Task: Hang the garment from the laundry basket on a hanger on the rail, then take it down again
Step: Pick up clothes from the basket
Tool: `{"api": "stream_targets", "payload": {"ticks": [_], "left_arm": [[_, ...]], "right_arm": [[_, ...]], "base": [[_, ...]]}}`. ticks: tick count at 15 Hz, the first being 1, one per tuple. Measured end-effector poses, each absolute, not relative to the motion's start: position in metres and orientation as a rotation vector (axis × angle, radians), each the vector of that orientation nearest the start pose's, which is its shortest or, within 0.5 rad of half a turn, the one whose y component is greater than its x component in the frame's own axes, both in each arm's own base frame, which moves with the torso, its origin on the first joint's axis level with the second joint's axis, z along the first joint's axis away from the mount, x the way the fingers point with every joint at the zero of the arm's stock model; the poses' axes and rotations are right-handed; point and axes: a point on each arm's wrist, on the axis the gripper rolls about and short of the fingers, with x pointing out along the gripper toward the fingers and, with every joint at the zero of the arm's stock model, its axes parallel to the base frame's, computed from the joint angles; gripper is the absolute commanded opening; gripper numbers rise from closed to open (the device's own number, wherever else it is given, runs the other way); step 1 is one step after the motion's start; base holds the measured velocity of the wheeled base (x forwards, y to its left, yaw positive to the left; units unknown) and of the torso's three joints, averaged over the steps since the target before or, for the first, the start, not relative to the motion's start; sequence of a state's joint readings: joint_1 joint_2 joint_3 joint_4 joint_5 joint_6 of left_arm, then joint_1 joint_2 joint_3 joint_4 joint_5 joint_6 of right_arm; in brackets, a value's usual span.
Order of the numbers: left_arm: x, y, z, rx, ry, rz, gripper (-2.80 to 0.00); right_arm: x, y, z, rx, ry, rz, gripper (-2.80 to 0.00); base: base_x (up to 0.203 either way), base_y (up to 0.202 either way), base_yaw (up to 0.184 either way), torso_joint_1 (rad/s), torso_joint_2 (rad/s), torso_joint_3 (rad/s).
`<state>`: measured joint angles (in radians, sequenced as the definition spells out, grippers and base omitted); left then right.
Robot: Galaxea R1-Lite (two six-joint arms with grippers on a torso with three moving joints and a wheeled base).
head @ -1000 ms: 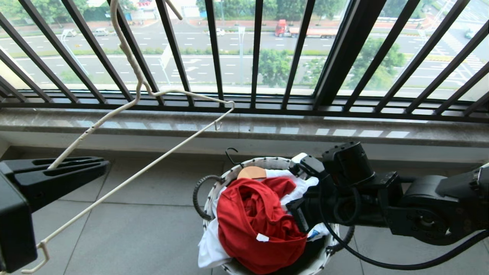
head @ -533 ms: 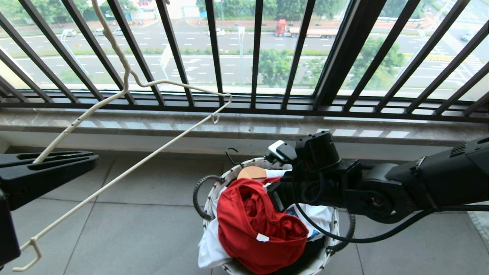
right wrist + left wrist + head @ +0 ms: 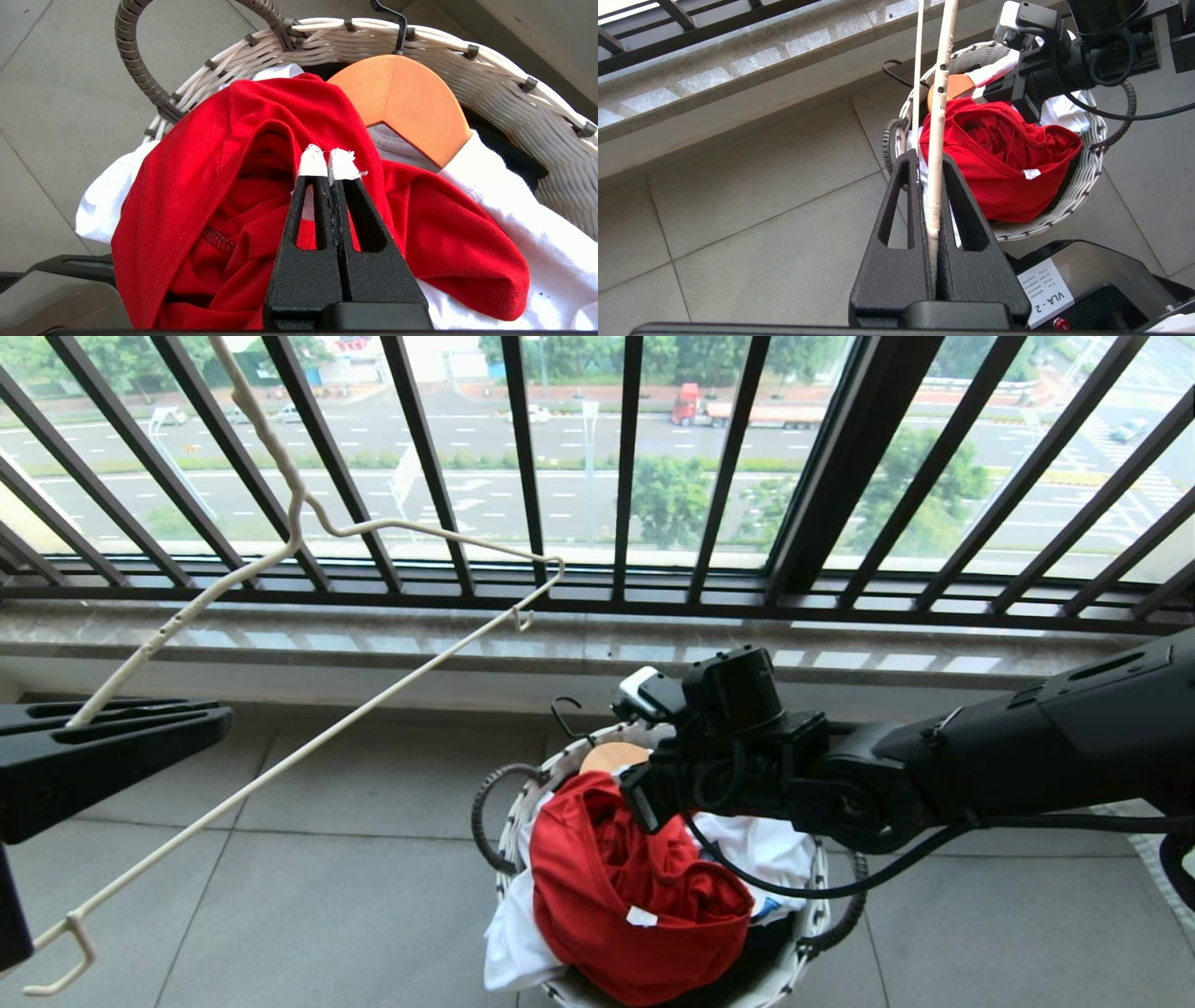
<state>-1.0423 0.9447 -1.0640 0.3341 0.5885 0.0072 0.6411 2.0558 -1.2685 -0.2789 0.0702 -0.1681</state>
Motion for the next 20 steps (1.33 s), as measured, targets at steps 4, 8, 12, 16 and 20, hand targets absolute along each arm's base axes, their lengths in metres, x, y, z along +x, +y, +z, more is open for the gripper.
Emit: {"api": "stream_targets", "payload": {"ticks": [4, 8, 12, 16, 20], "left_arm": [[0.054, -0.067, 0.317, 0.167, 0.148, -0.453, -2.8], [0.054, -0.068, 0.316, 0.171, 0.151, -0.453, -2.8], [0.054, -0.068, 0.315, 0.174, 0.153, -0.453, -2.8], [0.054, -0.068, 0.315, 0.175, 0.154, -0.453, -2.8], [0.054, -0.068, 0.315, 0.176, 0.155, -0.453, -2.8]], "right_arm": [[0.331, 0.249, 0.141, -0.317, 0.432, 0.753, 0.0], [0.33, 0.249, 0.136, -0.344, 0.441, 0.761, 0.0], [0.331, 0.249, 0.124, -0.368, 0.466, 0.764, 0.0], [0.335, 0.248, 0.117, -0.398, 0.476, 0.764, -2.8], [0.339, 0.25, 0.113, -0.393, 0.467, 0.757, -2.8]], "base": [[0.0, 0.0, 0.0, 0.0, 0.0, 0.0], [0.0, 0.0, 0.0, 0.0, 0.0, 0.0], [0.0, 0.0, 0.0, 0.0, 0.0, 0.0], [0.0, 0.0, 0.0, 0.0, 0.0, 0.0], [0.0, 0.0, 0.0, 0.0, 0.0, 0.0]]}}
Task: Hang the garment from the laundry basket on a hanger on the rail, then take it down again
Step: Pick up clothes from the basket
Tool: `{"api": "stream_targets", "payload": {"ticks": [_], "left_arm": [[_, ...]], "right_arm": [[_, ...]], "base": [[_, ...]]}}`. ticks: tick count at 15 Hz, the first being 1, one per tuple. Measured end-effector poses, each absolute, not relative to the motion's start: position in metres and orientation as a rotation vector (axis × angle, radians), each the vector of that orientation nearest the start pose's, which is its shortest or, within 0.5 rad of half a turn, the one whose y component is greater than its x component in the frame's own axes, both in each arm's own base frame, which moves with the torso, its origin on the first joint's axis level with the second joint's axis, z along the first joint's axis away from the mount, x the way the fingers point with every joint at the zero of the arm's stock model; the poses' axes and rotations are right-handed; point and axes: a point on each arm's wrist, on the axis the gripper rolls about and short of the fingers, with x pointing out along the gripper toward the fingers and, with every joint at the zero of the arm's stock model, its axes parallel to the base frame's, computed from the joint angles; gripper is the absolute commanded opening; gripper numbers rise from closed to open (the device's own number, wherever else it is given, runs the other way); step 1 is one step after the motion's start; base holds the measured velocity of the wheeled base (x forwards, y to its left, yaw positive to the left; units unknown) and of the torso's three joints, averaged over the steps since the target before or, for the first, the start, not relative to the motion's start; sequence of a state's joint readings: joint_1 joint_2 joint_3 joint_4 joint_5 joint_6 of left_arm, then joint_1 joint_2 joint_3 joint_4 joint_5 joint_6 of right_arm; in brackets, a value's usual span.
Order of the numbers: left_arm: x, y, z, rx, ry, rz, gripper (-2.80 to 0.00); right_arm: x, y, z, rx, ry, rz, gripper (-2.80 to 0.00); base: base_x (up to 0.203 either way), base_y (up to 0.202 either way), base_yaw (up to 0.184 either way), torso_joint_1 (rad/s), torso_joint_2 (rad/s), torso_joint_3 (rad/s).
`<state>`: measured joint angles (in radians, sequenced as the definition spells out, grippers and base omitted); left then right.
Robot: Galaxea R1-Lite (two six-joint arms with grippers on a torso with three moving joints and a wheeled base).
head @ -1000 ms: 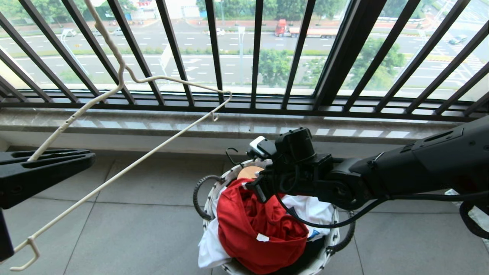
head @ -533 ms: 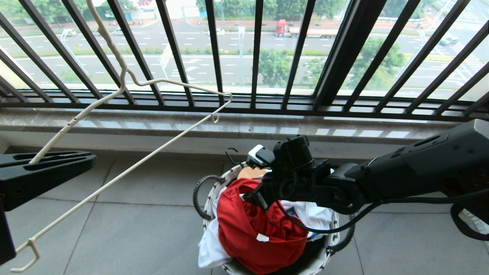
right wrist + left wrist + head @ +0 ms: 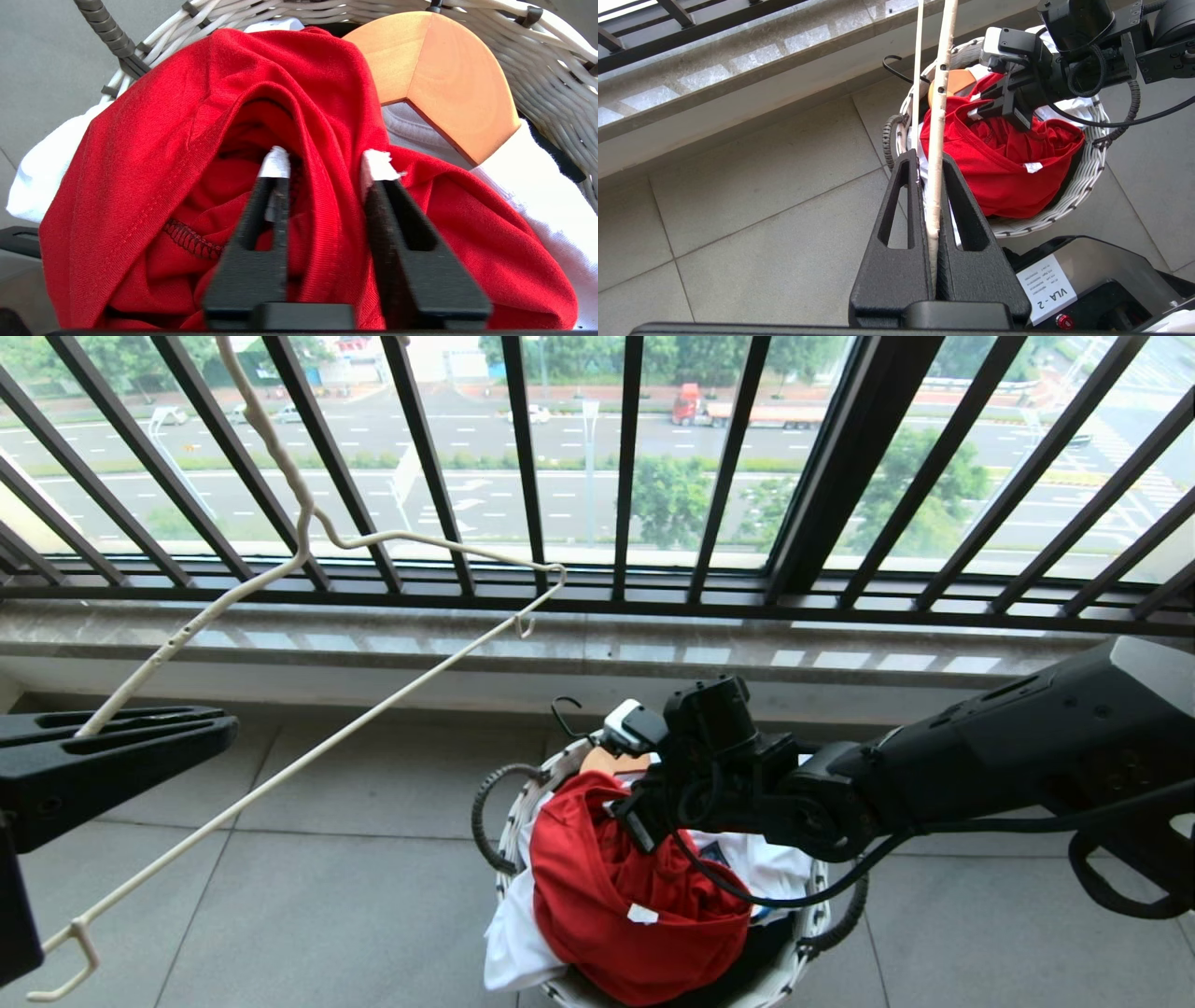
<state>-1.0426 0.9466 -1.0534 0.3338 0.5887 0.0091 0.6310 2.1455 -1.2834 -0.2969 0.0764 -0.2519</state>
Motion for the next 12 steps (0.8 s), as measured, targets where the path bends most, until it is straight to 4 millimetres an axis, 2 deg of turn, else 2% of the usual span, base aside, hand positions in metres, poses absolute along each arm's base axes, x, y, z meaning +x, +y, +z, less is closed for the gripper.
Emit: {"api": "stream_targets", "payload": {"ticks": [4, 7, 10, 12], "left_arm": [[0.054, -0.068, 0.315, 0.176, 0.155, -0.453, -2.8], [0.054, -0.068, 0.315, 0.176, 0.154, -0.453, -2.8], [0.053, -0.067, 0.316, 0.176, 0.149, -0.453, -2.8], [0.053, -0.066, 0.316, 0.172, 0.146, -0.453, -2.8]], "right_arm": [[0.342, 0.251, 0.128, -0.338, 0.354, 0.722, -2.8], [0.335, 0.246, 0.145, -0.283, 0.326, 0.712, -2.8], [0.313, 0.231, 0.16, -0.263, 0.327, 0.711, -2.8], [0.291, 0.218, 0.176, -0.223, 0.32, 0.714, -2.8]], "base": [[0.0, 0.0, 0.0, 0.0, 0.0, 0.0], [0.0, 0.0, 0.0, 0.0, 0.0, 0.0], [0.0, 0.0, 0.0, 0.0, 0.0, 0.0], [0.0, 0.0, 0.0, 0.0, 0.0, 0.0]]}}
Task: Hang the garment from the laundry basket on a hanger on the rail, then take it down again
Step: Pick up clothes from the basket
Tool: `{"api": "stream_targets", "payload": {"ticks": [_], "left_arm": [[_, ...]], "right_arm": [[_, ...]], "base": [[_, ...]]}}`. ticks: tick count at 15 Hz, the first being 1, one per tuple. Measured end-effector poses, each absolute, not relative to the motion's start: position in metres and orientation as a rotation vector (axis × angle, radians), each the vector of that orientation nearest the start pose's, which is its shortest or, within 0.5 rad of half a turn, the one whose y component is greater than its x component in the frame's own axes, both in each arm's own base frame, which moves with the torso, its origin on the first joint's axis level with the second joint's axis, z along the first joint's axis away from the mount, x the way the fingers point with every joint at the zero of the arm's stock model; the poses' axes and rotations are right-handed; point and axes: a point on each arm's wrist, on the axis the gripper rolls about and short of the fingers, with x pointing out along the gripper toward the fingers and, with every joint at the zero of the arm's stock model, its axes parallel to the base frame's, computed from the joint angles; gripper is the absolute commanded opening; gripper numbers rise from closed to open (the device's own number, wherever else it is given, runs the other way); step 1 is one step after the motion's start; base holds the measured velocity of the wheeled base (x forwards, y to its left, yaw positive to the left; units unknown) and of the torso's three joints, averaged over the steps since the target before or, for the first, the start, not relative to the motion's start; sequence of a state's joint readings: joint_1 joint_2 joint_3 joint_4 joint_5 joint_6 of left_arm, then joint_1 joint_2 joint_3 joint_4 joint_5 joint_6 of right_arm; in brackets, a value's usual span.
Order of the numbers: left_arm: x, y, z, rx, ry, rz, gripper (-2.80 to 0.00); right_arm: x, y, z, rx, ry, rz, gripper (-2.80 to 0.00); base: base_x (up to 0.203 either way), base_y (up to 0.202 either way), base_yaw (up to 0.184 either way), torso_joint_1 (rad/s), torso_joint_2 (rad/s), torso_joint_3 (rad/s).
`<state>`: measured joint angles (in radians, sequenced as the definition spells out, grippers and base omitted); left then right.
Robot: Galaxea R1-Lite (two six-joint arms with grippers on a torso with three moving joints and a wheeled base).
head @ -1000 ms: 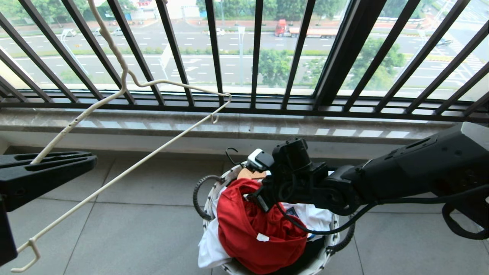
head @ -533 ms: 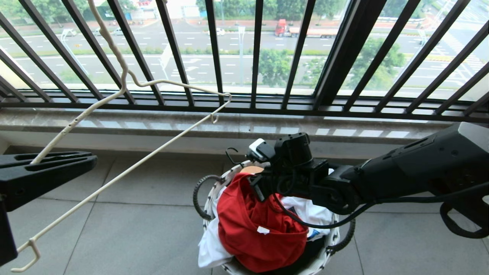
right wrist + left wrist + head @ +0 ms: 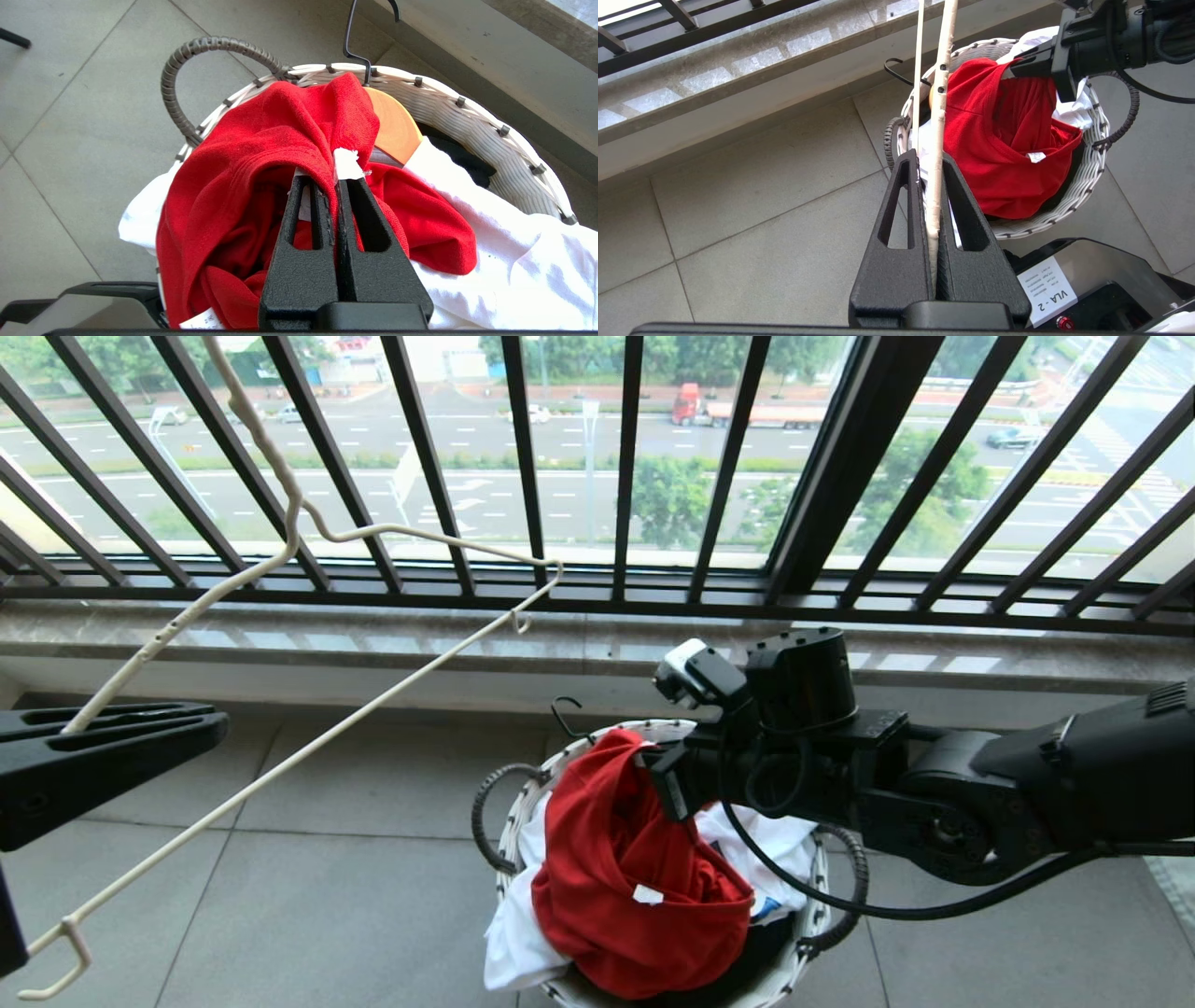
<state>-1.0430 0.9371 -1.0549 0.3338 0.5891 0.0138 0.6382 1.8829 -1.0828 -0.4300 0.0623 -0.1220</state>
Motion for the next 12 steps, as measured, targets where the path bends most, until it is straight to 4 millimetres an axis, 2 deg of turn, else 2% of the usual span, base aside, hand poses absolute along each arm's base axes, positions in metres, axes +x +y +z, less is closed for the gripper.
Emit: {"api": "stream_targets", "payload": {"ticks": [3, 5, 12], "left_arm": [[0.053, -0.066, 0.316, 0.172, 0.149, -0.453, -2.8], [0.054, -0.068, 0.314, 0.179, 0.156, -0.454, -2.8], [0.055, -0.069, 0.314, 0.182, 0.158, -0.453, -2.8]], "right_arm": [[0.257, 0.2, 0.206, -0.088, 0.272, 0.728, -2.8], [0.243, 0.194, 0.226, 0.001, 0.164, 0.737, -2.8], [0.219, 0.196, 0.263, 0.133, -0.095, 0.726, -2.8]], "base": [[0.0, 0.0, 0.0, 0.0, 0.0, 0.0], [0.0, 0.0, 0.0, 0.0, 0.0, 0.0], [0.0, 0.0, 0.0, 0.0, 0.0, 0.0]]}}
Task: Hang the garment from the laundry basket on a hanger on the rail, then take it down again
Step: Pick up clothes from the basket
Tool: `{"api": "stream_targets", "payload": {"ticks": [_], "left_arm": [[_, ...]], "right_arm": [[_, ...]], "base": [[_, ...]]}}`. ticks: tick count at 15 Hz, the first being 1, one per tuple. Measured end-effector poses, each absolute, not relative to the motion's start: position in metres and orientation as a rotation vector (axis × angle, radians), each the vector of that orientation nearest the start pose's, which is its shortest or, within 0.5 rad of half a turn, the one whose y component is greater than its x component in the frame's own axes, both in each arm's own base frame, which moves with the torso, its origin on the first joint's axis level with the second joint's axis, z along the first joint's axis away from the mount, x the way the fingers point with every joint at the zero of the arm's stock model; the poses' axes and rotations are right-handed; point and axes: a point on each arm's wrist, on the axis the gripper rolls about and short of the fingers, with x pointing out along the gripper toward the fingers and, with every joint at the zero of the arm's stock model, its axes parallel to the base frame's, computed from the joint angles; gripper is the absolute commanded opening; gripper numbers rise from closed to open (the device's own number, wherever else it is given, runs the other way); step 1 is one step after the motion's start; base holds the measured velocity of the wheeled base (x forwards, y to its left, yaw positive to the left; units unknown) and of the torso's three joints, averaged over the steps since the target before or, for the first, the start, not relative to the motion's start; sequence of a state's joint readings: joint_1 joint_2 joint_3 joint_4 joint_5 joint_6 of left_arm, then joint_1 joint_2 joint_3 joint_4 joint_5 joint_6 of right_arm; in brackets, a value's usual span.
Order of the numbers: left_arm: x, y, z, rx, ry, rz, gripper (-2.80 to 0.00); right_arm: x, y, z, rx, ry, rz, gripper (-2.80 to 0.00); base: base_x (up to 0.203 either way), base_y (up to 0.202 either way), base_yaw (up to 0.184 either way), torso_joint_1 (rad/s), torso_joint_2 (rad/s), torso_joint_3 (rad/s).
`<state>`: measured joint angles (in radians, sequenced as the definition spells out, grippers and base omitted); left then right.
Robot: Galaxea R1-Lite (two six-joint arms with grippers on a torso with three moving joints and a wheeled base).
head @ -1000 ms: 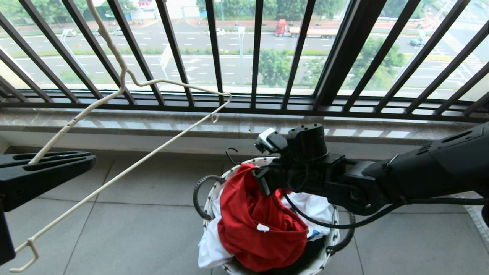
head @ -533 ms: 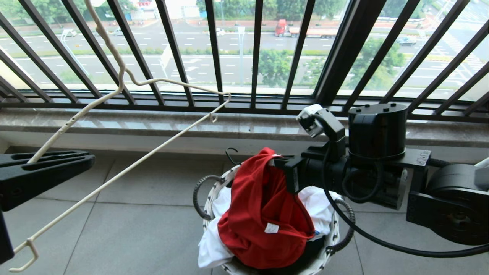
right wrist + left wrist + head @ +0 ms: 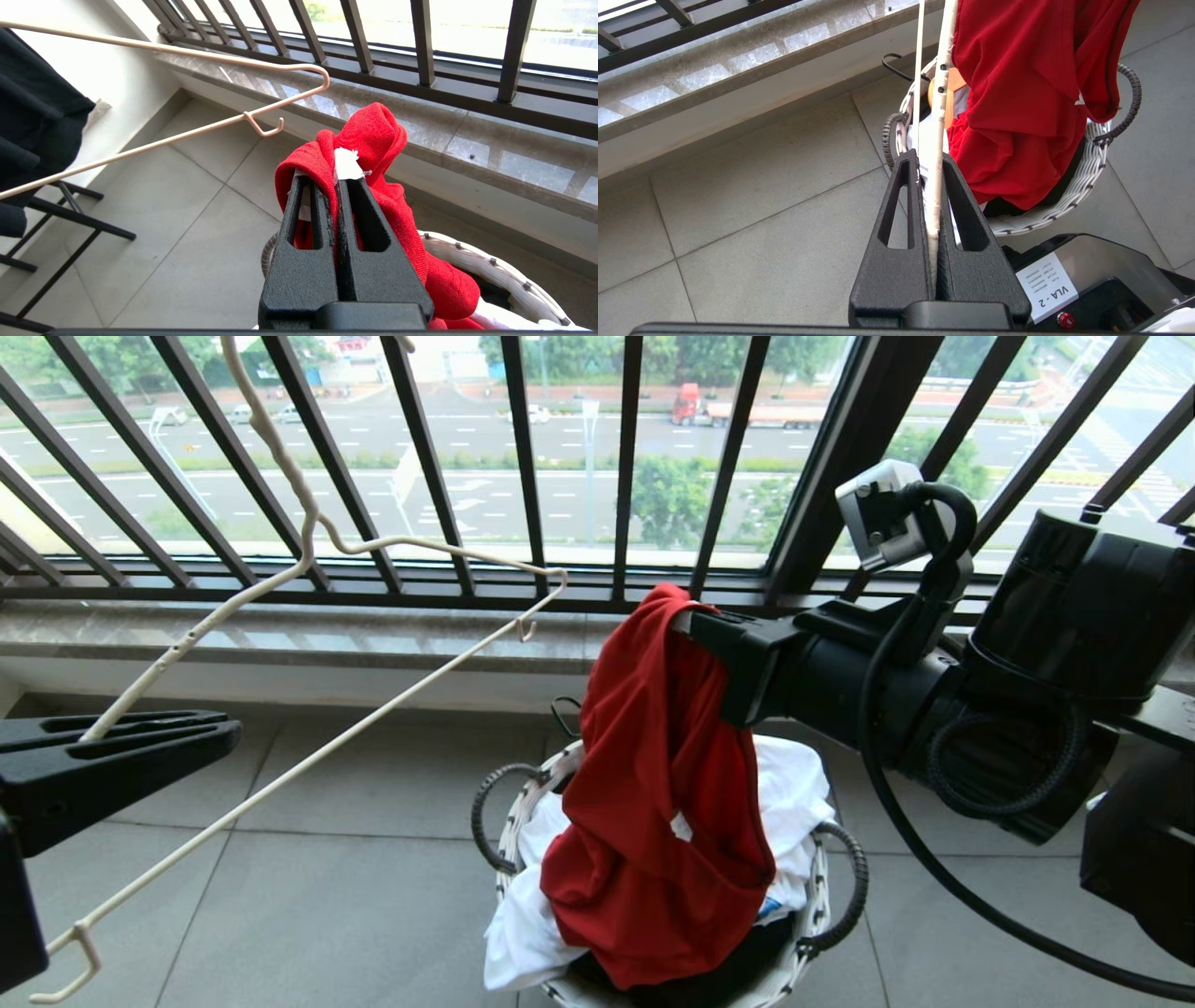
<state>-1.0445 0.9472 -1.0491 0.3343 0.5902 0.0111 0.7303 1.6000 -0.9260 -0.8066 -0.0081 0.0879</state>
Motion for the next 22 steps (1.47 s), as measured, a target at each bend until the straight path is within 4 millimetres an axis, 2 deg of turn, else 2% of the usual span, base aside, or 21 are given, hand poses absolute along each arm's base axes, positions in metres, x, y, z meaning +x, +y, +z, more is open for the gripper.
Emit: {"api": "stream_targets", "payload": {"ticks": [6, 9, 13, 15, 18, 22], "left_arm": [[0.056, -0.071, 0.312, 0.188, 0.165, -0.453, -2.8], [0.057, -0.073, 0.311, 0.194, 0.172, -0.454, -2.8], [0.058, -0.075, 0.31, 0.198, 0.176, -0.452, -2.8], [0.058, -0.075, 0.31, 0.199, 0.176, -0.453, -2.8], [0.058, -0.075, 0.31, 0.199, 0.177, -0.453, -2.8], [0.058, -0.075, 0.31, 0.201, 0.178, -0.452, -2.8]], "right_arm": [[0.194, 0.193, 0.295, 0.195, -0.196, 0.704, -2.8], [0.194, 0.193, 0.295, 0.186, -0.182, 0.697, -2.8], [0.216, 0.216, 0.256, 0.108, -0.016, 0.703, -2.8], [0.23, 0.234, 0.236, 0.104, -0.009, 0.711, -2.8], [0.231, 0.259, 0.213, 0.1, -0.003, 0.756, -2.8], [0.23, 0.276, 0.19, 0.074, 0.057, 0.787, -2.8]], "base": [[0.0, 0.0, 0.0, 0.0, 0.0, 0.0], [0.0, 0.0, 0.0, 0.0, 0.0, 0.0], [0.0, 0.0, 0.0, 0.0, 0.0, 0.0], [0.0, 0.0, 0.0, 0.0, 0.0, 0.0], [0.0, 0.0, 0.0, 0.0, 0.0, 0.0], [0.0, 0.0, 0.0, 0.0, 0.0, 0.0]]}}
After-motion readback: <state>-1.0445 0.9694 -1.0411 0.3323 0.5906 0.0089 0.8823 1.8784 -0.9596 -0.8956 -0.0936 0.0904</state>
